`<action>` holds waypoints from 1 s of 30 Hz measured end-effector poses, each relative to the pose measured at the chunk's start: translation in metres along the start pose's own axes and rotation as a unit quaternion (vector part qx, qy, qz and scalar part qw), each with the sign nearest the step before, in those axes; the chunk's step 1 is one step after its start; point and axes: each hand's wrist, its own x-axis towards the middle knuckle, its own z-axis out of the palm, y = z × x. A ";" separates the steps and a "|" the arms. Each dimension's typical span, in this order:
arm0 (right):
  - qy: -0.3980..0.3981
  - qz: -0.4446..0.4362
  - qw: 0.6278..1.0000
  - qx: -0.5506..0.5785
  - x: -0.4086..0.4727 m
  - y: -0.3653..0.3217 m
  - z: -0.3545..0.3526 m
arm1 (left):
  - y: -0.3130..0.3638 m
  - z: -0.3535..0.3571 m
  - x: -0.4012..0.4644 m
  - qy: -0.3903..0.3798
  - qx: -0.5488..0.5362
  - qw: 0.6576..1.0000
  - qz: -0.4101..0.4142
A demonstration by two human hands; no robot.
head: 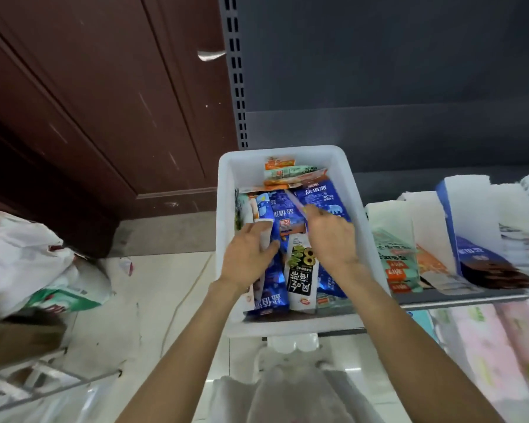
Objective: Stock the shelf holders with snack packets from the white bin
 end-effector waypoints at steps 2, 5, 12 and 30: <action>0.020 0.136 0.961 0.238 -0.010 0.000 -0.018 | 0.005 -0.008 -0.001 0.038 -0.177 0.982 -0.061; -0.018 0.274 0.701 0.658 -0.028 -0.012 -0.041 | 0.018 -0.022 -0.005 -0.014 -0.422 0.897 -0.133; -0.037 0.234 0.725 0.647 -0.050 -0.003 -0.051 | 0.050 -0.031 -0.003 -0.036 -0.354 0.934 0.013; 0.290 0.134 0.929 0.185 -0.161 0.173 -0.095 | 0.218 0.093 0.014 0.050 -0.075 0.879 0.468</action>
